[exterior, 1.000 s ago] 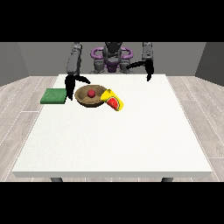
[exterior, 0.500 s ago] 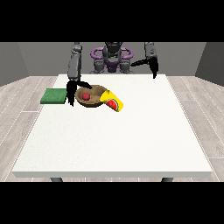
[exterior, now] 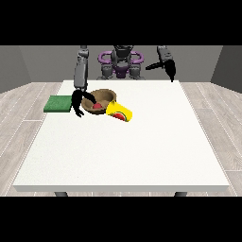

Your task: Pick the cup and pour the ball into the bowl, then pick the bowl and place it on the pad

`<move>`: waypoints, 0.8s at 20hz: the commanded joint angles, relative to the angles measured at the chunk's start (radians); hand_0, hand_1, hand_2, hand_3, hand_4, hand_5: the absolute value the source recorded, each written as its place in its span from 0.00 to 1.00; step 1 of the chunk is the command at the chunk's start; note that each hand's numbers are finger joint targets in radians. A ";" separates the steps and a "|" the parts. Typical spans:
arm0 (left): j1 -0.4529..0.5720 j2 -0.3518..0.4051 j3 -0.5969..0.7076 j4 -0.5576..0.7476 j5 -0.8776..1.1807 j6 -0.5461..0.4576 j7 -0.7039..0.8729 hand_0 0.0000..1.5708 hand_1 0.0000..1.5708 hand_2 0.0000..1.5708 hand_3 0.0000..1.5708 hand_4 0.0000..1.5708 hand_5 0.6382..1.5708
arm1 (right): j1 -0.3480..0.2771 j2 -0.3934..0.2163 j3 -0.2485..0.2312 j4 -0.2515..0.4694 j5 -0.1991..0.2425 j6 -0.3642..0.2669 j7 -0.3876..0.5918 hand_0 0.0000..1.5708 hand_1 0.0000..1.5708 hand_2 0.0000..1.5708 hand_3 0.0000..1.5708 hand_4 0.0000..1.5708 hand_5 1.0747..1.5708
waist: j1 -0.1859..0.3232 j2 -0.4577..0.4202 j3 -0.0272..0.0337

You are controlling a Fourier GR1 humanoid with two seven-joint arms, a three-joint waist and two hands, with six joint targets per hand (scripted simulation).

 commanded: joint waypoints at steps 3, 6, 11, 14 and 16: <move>-0.026 -0.001 -0.023 -0.005 -0.001 -0.027 -0.001 0.00 0.00 0.00 0.00 0.38 0.97 | 0.063 -0.027 0.112 0.085 0.197 -0.286 0.110 1.00 1.00 1.00 0.96 0.60 0.96 | 0.080 0.040 0.0227; -0.007 -0.011 -0.016 0.029 0.020 -0.040 0.007 0.00 0.00 0.00 0.00 0.49 0.93 | 0.059 -0.062 0.139 0.081 0.235 -0.336 0.215 1.00 1.00 1.00 0.89 0.58 0.99 | 0.065 -0.025 0.0232; 0.033 0.028 0.078 0.160 0.072 -0.066 -0.039 0.00 0.00 0.00 0.00 0.61 0.84 | -0.051 -0.074 0.214 0.041 0.288 -0.352 0.481 1.00 1.00 1.00 0.60 0.55 0.99 | -0.003 -0.169 0.0245; 0.135 0.042 0.121 0.244 0.091 -0.074 -0.093 0.00 0.00 0.00 0.00 0.63 0.84 | -0.038 -0.050 0.263 0.008 0.311 -0.315 0.568 1.00 1.00 1.00 0.62 0.52 0.99 | -0.096 -0.264 0.0258; 0.106 0.061 0.159 0.297 0.108 -0.075 -0.072 0.00 0.00 0.00 0.00 0.64 0.83 | -0.133 -0.078 0.291 -0.017 0.329 -0.281 0.707 1.00 1.00 1.00 0.57 0.51 0.99 | -0.142 -0.313 0.0249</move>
